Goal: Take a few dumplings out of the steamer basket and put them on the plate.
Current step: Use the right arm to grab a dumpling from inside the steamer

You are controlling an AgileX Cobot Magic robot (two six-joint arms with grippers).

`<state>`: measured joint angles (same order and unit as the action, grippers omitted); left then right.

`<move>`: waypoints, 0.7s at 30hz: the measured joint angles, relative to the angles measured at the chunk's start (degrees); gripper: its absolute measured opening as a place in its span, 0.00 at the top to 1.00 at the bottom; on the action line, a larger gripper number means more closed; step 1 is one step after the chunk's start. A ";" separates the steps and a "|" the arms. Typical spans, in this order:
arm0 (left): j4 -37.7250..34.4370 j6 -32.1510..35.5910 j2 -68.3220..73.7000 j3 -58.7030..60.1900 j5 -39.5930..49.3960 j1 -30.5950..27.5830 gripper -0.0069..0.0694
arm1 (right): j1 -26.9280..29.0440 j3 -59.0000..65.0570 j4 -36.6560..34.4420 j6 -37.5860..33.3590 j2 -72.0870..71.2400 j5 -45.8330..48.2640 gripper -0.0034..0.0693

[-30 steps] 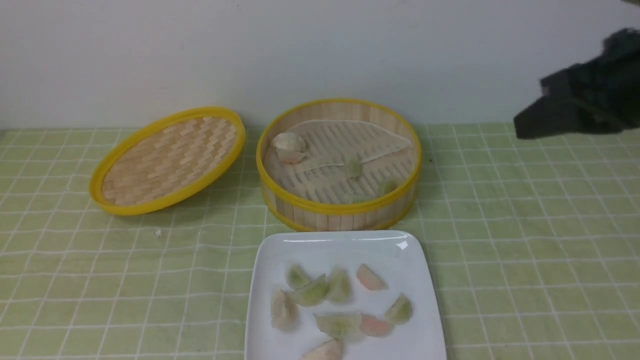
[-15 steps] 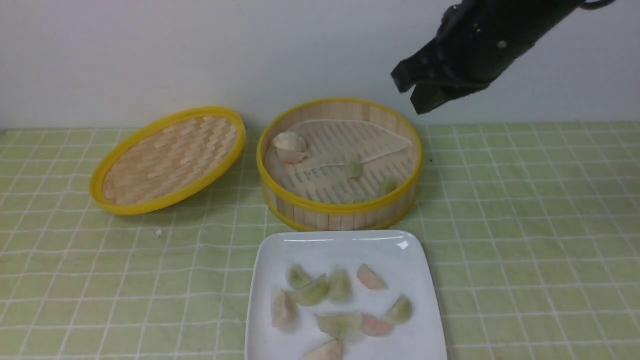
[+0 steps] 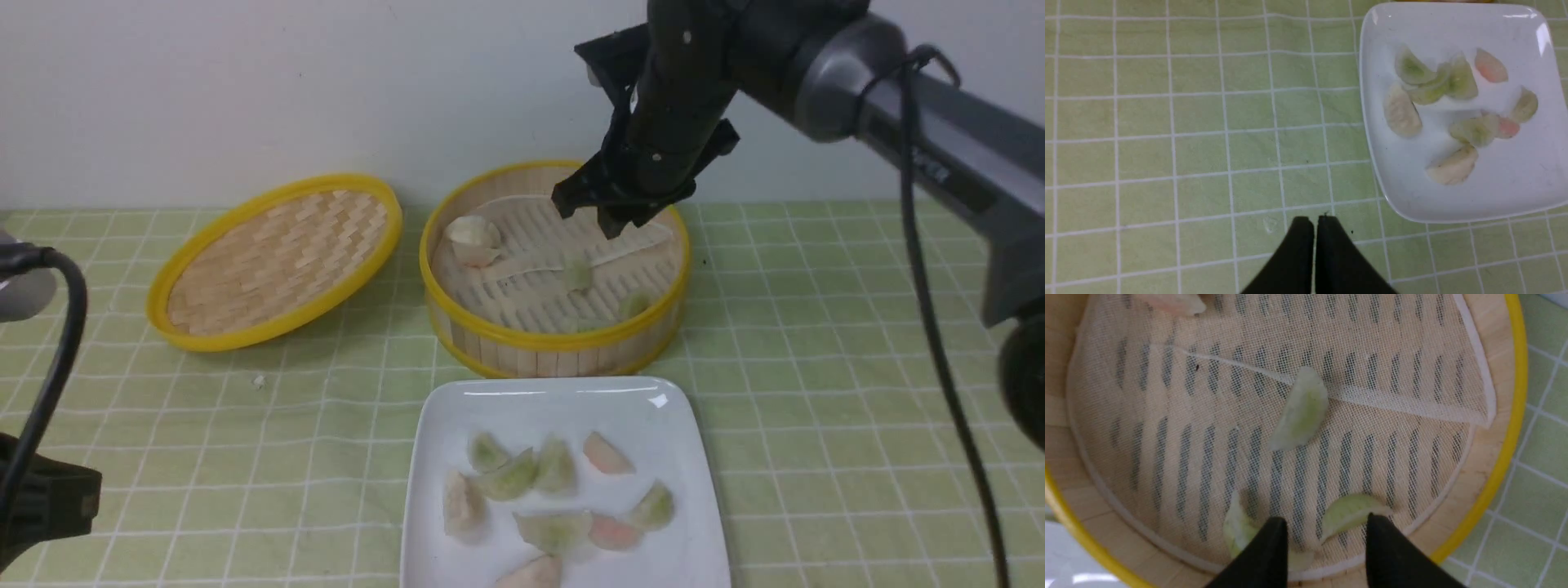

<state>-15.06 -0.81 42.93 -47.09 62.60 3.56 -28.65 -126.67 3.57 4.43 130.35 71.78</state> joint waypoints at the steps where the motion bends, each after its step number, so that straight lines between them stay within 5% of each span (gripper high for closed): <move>1: -0.10 0.13 -0.06 -0.06 0.06 0.00 0.92 | 0.00 -0.70 0.14 0.00 0.64 -0.04 0.53; 9: -0.15 0.44 -0.06 -0.18 0.74 0.00 0.92 | 0.00 -3.11 2.73 0.00 8.54 -0.11 0.20; 21: -0.15 0.81 -0.06 -0.22 2.22 0.00 0.92 | 0.00 -3.15 1.11 0.04 10.23 -0.32 0.17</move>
<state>-15.21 0.00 42.87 -47.30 64.81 3.56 -28.65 -129.83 4.68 4.47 140.58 71.46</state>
